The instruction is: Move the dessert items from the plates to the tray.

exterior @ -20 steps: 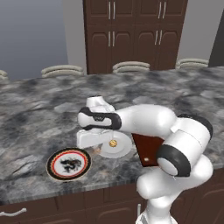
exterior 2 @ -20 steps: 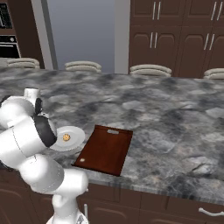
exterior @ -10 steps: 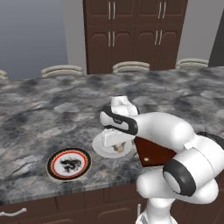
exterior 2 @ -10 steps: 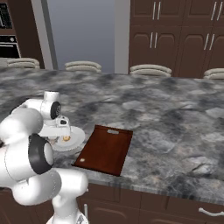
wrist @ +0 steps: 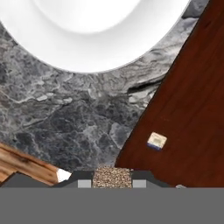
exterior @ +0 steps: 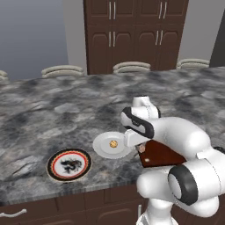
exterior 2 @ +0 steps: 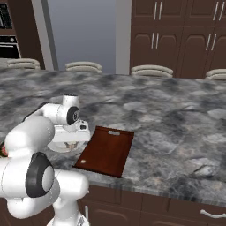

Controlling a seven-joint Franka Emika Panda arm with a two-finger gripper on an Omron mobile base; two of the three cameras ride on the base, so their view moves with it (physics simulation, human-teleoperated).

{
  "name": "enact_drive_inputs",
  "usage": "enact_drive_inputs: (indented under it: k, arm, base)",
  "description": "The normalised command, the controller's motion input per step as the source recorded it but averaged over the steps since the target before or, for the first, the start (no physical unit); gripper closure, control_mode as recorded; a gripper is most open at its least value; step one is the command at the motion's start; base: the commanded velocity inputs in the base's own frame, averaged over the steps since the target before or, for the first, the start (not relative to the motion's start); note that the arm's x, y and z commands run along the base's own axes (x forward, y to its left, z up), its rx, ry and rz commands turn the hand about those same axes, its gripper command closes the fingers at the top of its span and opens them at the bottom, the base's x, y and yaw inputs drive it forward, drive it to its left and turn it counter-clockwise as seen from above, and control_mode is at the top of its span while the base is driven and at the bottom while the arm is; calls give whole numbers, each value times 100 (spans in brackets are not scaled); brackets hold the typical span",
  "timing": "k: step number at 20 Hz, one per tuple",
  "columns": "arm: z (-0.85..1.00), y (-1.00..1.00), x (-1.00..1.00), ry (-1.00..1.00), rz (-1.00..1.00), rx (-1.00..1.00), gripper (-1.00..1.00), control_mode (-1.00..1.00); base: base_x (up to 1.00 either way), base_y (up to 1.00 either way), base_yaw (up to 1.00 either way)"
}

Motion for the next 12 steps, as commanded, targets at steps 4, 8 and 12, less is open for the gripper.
enact_drive_inputs:
  k: [4,8,12]
  arm:
    - [0,-70,1,0,0,0,100,-100]
    - [0,-75,2,0,0,0,100,-100]
    - [-1,-66,11,0,0,0,100,-100]
  base:
    - [0,0,0]
    - [0,0,0]
    - [0,0,0]
